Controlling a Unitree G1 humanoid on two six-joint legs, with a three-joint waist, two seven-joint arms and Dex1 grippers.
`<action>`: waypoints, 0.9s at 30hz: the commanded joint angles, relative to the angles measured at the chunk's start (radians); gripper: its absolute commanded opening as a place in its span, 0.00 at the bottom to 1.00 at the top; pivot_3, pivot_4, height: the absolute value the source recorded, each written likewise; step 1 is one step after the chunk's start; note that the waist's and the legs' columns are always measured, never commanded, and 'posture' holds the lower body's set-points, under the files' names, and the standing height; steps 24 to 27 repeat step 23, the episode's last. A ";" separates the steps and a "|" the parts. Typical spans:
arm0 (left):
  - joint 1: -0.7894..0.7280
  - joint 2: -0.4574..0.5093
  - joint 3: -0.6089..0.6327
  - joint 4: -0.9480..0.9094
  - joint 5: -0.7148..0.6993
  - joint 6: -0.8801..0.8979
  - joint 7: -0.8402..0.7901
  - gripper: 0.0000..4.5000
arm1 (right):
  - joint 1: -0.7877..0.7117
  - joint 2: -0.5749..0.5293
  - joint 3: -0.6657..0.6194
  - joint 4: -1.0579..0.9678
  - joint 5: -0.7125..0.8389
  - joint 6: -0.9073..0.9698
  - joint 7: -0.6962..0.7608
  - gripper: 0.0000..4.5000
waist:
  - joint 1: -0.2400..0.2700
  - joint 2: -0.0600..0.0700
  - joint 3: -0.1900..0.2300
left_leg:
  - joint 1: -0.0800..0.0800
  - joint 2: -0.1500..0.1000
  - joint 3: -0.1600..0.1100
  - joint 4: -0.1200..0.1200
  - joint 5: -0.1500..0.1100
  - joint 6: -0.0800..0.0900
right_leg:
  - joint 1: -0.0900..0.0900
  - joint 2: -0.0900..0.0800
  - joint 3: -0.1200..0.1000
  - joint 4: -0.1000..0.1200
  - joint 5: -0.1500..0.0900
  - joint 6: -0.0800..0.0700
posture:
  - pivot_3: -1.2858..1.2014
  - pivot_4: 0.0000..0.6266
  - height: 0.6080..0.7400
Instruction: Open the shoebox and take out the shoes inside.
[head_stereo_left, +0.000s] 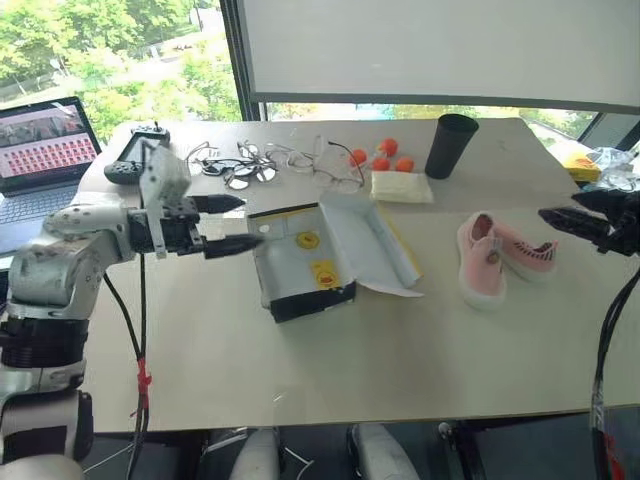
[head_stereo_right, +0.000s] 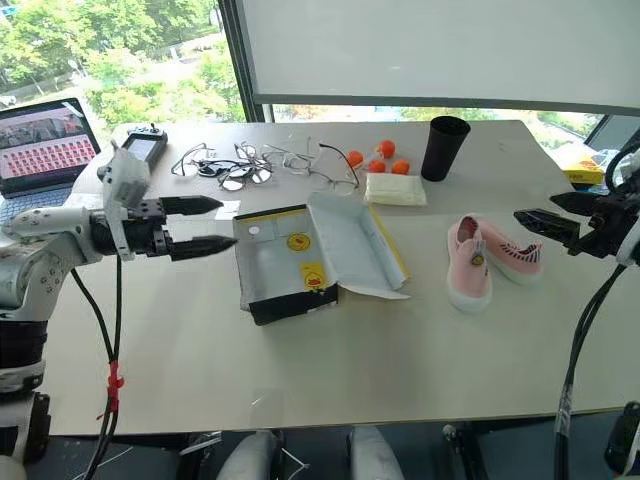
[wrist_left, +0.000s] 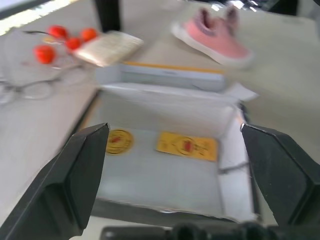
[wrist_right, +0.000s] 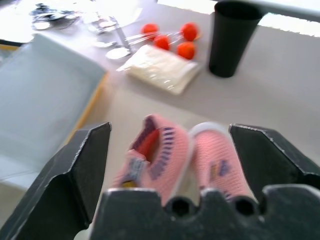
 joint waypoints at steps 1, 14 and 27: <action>0.019 -0.098 0.138 0.111 0.086 -0.162 0.273 1.00 | 0.054 0.089 -0.125 -0.061 0.034 -0.023 -0.194 0.99 | 0.007 0.000 0.000 | 0.000 0.000 0.000 0.000 0.000 0.000 | 0.000 -0.001 0.000 0.000 0.000 -0.001 | 0.52 0.24 0.88; 0.441 -0.381 0.202 0.021 0.222 -0.485 0.596 1.00 | 0.460 0.505 -0.154 -0.516 0.038 -0.182 -0.563 0.99 | 0.023 0.001 -0.007 | -0.001 0.000 0.001 -0.001 0.000 0.000 | 0.000 -0.002 0.001 -0.001 0.004 -0.005 | 0.52 0.24 0.88; 0.590 -0.459 0.140 -0.041 0.306 -0.567 0.667 1.00 | 0.586 0.577 -0.057 -0.542 0.031 -0.223 -0.589 0.99 | 0.020 0.001 -0.007 | 0.015 0.002 0.003 0.000 0.000 0.000 | 0.014 0.001 0.001 -0.001 -0.002 0.000 | 0.52 0.24 0.88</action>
